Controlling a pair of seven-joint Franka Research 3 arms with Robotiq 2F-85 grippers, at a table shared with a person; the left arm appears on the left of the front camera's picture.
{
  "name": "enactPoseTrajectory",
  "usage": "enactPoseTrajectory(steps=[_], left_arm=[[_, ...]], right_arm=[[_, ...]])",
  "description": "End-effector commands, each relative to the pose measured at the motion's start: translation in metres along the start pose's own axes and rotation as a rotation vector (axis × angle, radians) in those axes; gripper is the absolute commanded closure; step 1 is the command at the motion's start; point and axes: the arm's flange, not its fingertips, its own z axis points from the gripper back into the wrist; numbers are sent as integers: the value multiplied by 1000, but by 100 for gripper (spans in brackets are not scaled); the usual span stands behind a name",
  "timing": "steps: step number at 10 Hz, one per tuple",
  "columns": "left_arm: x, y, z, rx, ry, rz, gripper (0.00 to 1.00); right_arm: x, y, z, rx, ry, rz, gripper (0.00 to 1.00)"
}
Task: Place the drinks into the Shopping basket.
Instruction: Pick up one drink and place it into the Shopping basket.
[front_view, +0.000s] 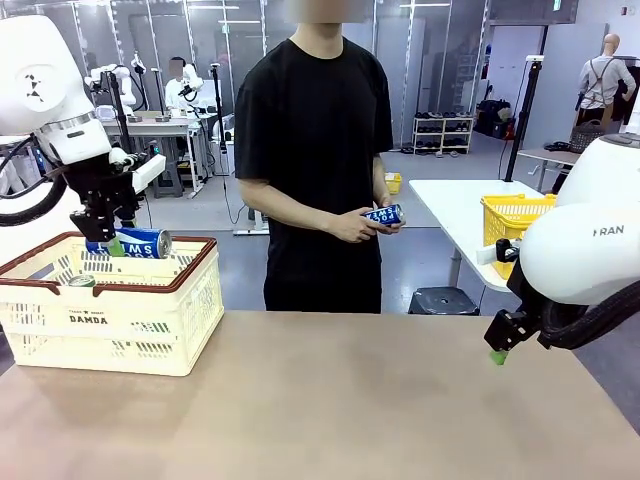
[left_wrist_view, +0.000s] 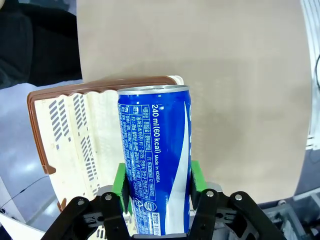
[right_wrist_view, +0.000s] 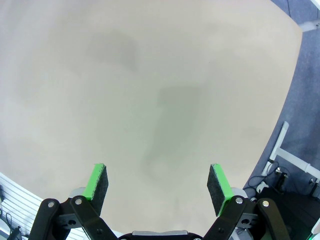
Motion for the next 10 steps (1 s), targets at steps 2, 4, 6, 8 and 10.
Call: enactPoseTrajectory(steps=[2,4,6,8,10], left_arm=[[1,0,3,1,-1,-8,100],[1,0,-1,-2,0,-3,44],[-12,39,-11,-6,-26,-3,44],[-25,71,-18,-15,-2,13,44],[-42,96,-35,-47,-23,44,44]], right_arm=[[-2,-1,-1,-1,0,3,0],[-2,-1,-1,-1,0,3,0],[-2,-1,-1,-1,0,3,0],[-2,-1,-1,-1,0,3,0],[-2,-1,-1,-1,0,3,0]])
